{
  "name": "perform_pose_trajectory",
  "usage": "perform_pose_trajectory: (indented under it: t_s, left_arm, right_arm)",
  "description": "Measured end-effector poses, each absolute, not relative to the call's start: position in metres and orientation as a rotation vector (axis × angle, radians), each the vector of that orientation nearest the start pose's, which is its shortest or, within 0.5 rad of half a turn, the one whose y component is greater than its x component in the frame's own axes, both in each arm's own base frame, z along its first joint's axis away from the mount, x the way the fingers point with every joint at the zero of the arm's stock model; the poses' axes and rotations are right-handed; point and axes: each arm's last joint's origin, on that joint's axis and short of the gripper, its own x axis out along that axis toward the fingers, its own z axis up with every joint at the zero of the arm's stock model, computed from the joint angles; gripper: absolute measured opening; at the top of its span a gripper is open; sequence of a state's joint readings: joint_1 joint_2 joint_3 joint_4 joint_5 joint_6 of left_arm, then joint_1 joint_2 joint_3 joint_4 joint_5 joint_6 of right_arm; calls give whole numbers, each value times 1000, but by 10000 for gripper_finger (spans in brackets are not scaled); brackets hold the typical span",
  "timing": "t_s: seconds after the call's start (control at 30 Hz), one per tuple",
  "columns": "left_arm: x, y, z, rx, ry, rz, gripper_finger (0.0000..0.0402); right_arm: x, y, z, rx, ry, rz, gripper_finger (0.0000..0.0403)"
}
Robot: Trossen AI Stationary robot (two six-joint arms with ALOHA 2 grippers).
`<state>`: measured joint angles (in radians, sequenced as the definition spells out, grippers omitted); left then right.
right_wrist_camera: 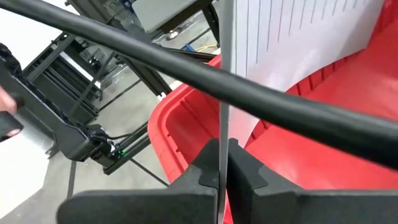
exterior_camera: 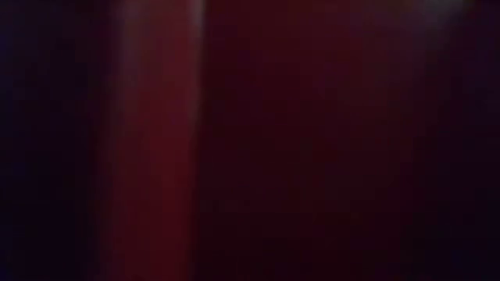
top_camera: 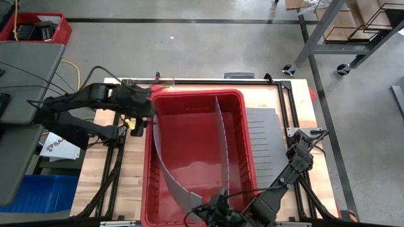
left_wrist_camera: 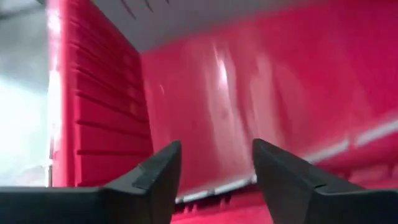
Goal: Sort blocks
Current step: Assemble the bin divider into the red bin
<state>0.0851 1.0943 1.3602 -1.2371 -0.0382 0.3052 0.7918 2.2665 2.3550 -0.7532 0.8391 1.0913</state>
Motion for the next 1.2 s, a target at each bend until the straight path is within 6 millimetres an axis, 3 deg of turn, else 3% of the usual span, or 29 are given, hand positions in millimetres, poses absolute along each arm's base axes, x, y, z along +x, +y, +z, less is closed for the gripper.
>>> perform_pose_trajectory:
  t_s: [0.17, 0.3, 0.5, 0.77, 0.97, 1.1, 1.2]
  left_arm:
    - [187, 10, 373, 349, 1224, -177, 224]
    - [193, 4, 374, 437, 1321, -245, 227]
    - [196, -5, 386, 460, 1296, -282, 228]
    - [180, -17, 397, 437, 1218, -328, 228]
    - [189, -21, 372, 473, 1314, -402, 227]
    - [197, -19, 356, 547, 1360, -339, 227]
    - [206, -20, 355, 548, 1281, -315, 227]
  right_arm:
    - [364, 339, 334, 591, 369, -275, 0]
    - [364, 339, 334, 596, 371, -274, 0]
    - [364, 339, 333, 596, 370, -275, 0]
    - [363, 339, 333, 615, 372, -281, 0]
    - [363, 339, 332, 611, 373, -280, 0]
    - [363, 339, 332, 611, 372, -281, 0]
    - [363, 339, 332, 610, 373, -280, 0]
